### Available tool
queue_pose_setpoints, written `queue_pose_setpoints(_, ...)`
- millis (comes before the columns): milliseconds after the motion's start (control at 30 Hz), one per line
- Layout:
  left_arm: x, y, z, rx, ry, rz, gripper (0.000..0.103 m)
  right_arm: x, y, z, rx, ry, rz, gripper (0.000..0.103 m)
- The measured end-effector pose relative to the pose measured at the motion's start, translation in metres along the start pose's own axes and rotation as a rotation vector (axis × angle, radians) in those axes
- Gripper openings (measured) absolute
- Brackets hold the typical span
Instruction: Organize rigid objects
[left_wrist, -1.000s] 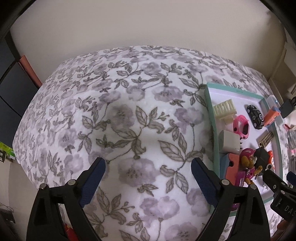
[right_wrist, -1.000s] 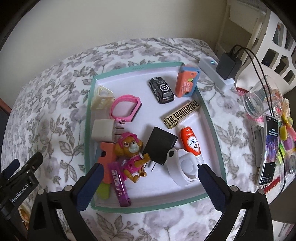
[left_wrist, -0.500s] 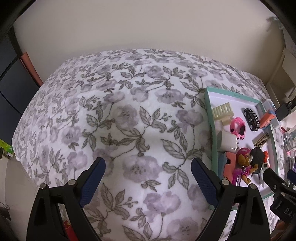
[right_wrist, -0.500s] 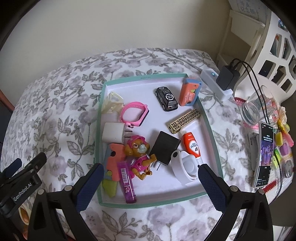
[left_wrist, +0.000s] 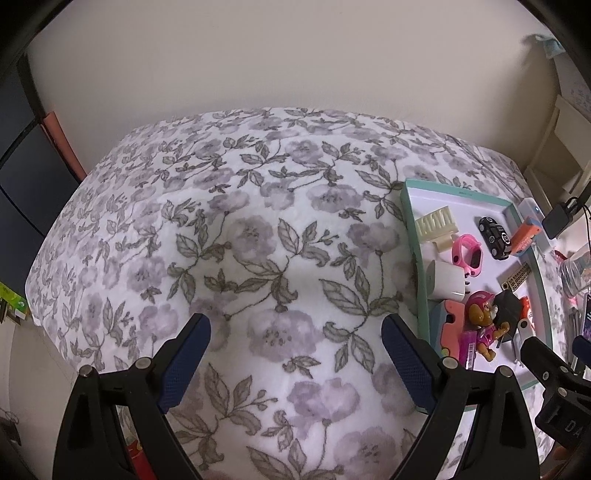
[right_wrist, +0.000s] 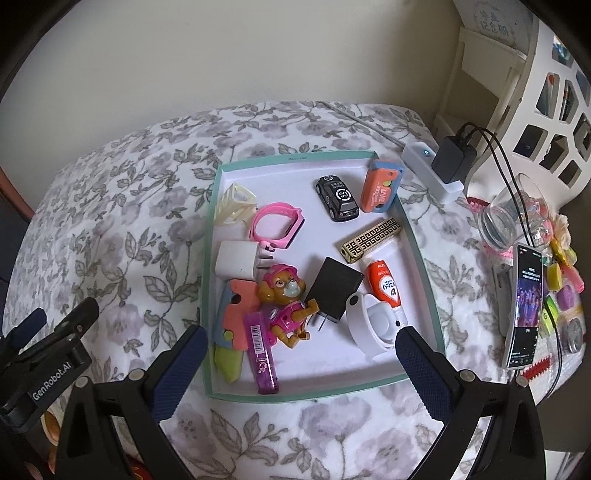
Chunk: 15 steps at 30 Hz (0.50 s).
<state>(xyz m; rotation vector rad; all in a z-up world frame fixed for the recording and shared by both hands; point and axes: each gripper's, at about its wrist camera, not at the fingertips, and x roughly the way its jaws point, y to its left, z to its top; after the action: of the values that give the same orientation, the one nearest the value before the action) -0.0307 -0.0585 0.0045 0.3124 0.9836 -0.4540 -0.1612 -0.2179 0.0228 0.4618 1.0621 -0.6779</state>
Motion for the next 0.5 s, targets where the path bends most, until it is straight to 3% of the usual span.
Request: queue_pose_setpoints(500, -0.001, -0.0029, -0.0013, 0.005, -0.004, 0.004, 0.094, -0.0022, -0.0014, 0.0, 0.0, -0.008, -0.004, 0.103)
